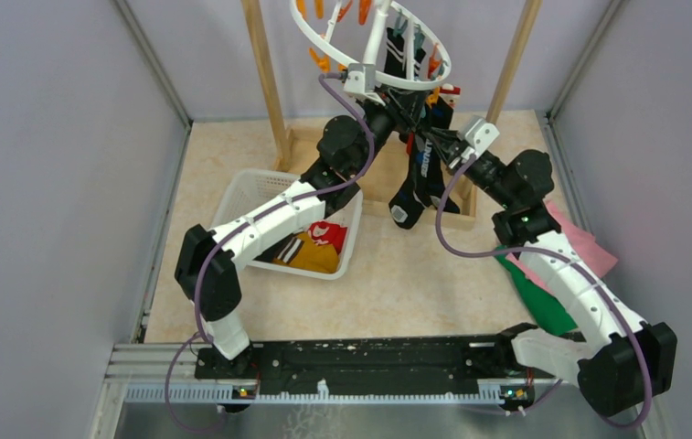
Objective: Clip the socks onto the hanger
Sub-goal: Clamp the sock onto the hanger.
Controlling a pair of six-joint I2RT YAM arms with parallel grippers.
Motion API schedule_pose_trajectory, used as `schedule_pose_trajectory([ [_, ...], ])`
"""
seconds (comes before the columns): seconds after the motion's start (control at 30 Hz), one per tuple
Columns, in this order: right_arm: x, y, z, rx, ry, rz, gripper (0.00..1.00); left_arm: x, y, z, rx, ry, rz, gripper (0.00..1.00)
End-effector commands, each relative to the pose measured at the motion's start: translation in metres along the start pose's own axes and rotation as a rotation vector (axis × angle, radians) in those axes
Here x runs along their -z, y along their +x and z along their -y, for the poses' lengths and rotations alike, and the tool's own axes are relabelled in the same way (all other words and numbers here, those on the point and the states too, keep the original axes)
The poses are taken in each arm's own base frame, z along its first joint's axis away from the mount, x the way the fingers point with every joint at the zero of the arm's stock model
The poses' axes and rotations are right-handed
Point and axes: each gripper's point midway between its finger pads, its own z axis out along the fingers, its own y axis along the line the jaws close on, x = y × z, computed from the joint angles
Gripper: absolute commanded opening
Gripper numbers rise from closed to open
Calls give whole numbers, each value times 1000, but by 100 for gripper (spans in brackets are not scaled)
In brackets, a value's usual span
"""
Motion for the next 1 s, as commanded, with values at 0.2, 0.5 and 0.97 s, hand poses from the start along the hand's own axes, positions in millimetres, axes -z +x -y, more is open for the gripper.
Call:
schedule_pose_trajectory([
  [0.2, -10, -43, 22, 67, 42, 115, 0, 1, 2, -11, 31, -46, -4, 0],
  [0.5, -13, -52, 27, 75, 65, 139, 0, 0, 4, -13, 38, -54, -11, 0],
  [0.97, -11, -45, 23, 58, 58, 120, 0, 4, -5, -11, 54, -60, -5, 41],
])
